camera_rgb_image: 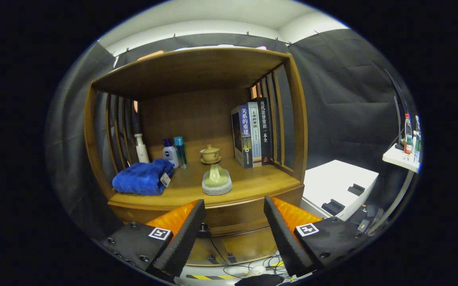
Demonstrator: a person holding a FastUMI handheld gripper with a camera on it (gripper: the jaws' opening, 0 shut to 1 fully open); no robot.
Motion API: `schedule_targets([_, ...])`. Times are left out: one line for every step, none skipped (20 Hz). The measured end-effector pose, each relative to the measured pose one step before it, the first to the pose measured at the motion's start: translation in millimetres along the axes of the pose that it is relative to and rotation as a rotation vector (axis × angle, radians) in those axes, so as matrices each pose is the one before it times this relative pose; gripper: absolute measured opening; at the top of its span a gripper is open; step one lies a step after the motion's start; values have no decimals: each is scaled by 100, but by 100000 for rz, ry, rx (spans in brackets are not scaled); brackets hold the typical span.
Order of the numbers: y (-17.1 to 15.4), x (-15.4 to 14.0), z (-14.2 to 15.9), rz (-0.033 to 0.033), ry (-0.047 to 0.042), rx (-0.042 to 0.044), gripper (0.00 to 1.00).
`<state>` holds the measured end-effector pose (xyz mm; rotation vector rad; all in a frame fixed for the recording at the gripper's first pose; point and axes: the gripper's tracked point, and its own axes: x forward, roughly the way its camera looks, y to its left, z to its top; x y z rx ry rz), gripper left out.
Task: Pull open the drawer, take out the items inside it, and place them on the countertop above the cabinet.
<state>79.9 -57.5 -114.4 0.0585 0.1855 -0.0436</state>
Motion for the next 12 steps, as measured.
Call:
schedule_targets([-248, -291, 406, -603, -151, 939, 98])
schedule_targets([42, -339, 218, -9, 211, 361, 98])
schedule_targets([176, -163, 205, 423, -315, 173, 98])
schedule_targets([188, -160, 267, 443, -447, -99, 98])
schedule_targets([68, -120, 151, 184, -238, -500, 98])
schedule_targets([65, -118, 60, -32, -8, -468, 98])
schedule_targets([152, -153, 88, 266, -27, -217, 98])
schedule_targets([201, -25, -35, 191, 250, 57, 98])
schedule_targets([86, -16, -13, 327, 81, 113, 98])
schedule_targets([109, 24, -3, 4, 187, 51, 98])
schedule_targets([77, 7, -117, 158, 311, -119, 98])
schedule_targets([59, 77, -118, 25, 292, -121, 98])
